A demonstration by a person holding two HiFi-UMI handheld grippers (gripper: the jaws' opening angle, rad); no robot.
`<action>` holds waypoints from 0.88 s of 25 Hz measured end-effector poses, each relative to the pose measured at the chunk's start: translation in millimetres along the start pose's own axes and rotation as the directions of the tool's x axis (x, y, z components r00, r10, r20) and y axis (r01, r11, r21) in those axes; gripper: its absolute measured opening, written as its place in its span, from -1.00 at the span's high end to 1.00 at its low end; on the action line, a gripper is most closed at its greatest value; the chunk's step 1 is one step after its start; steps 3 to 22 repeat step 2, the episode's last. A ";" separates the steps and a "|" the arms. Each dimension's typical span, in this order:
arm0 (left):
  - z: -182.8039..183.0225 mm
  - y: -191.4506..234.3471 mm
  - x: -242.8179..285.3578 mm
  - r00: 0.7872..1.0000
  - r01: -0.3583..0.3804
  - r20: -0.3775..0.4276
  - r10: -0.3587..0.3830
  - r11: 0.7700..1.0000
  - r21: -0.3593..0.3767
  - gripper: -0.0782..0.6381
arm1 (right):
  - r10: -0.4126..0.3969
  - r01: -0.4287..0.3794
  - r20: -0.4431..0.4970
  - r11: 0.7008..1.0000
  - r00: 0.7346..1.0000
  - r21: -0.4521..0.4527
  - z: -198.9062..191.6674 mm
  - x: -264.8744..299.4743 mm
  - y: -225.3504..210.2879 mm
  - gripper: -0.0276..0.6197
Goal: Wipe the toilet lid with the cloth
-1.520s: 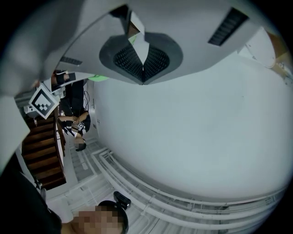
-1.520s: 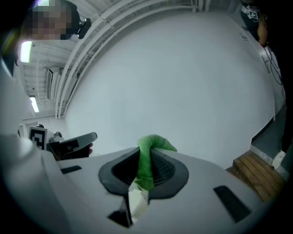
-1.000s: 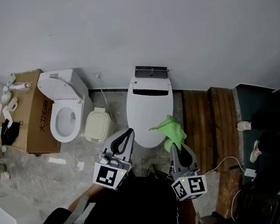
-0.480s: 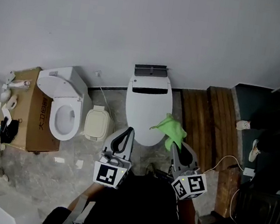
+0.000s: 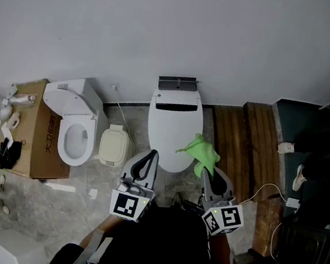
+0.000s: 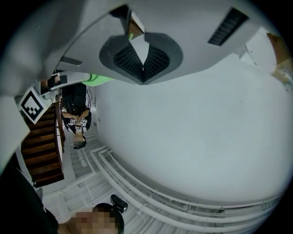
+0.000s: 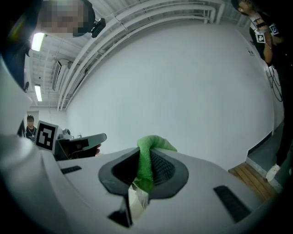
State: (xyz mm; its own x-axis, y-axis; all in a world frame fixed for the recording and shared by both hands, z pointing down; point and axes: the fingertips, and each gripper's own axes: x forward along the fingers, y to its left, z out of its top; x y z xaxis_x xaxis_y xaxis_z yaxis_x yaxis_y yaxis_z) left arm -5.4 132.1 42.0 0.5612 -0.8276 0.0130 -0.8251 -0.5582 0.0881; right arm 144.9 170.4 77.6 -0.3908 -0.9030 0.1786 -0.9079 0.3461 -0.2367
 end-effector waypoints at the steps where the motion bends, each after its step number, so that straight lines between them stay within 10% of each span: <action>1: 0.3 0.3 0.7 1.000 0.000 0.001 0.000 1.000 -0.001 0.76 | 0.001 -0.001 -0.001 1.000 1.000 -0.002 0.6 0.8 0.3 0.73; 22: 0.6 0.7 1.4 1.000 0.000 0.001 0.000 1.000 -0.001 0.76 | 0.003 -0.003 -0.002 1.000 1.000 -0.004 1.0 1.5 0.5 0.73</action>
